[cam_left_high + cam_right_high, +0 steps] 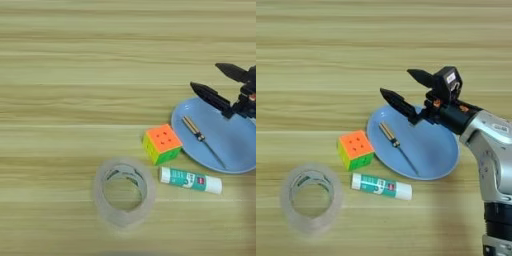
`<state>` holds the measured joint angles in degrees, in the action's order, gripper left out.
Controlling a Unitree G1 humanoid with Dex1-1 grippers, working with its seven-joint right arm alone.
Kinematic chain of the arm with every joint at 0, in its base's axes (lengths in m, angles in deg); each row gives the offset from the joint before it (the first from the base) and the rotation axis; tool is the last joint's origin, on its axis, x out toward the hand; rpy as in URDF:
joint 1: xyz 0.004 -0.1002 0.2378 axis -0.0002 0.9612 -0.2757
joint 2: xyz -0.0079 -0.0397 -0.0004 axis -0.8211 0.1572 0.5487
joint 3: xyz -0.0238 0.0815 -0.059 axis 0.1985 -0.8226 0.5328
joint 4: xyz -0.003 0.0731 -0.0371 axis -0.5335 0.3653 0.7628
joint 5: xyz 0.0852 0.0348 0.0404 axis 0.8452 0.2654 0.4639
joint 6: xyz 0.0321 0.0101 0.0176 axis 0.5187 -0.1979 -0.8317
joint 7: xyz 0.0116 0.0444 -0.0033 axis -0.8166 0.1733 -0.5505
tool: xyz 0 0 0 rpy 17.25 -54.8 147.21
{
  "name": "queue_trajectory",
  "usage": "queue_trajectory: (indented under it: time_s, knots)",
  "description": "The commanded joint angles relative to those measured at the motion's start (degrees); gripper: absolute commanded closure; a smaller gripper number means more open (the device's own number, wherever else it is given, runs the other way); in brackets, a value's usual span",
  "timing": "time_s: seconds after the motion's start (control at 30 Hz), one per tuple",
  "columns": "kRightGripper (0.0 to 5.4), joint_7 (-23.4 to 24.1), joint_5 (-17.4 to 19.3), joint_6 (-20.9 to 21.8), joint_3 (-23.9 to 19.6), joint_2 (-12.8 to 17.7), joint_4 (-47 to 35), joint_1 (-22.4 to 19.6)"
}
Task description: Move the objects on the table
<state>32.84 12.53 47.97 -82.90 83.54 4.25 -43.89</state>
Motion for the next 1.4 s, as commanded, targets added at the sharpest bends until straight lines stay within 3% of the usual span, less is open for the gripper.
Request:
queue_trajectory:
  time_s: [0.03,0.17,0.27,0.37,0.57,0.7,0.97,1.13,1.4]
  knots:
    - [0.03,-0.30,3.60,9.04,-3.50,-1.05,-2.18,-3.03]
    - [0.03,-1.78,4.82,15.14,-4.32,-2.31,-1.70,-2.82]
    - [0.03,-2.84,5.54,15.99,-4.14,-1.71,-1.47,-2.30]
    - [0.03,-5.94,5.22,13.05,-2.64,1.78,-1.77,-0.19]
    - [0.03,-13.41,13.31,7.44,-4.01,5.60,-5.72,2.87]
    - [0.03,-17.06,15.28,5.24,-4.41,8.32,-5.80,3.69]
    - [0.03,-28.58,13.37,7.58,-3.40,13.59,-9.16,10.37]
    - [0.03,-30.72,10.43,9.48,-1.96,14.41,-9.73,12.06]
    - [0.03,-30.76,2.76,14.00,2.08,15.14,-8.57,12.72]
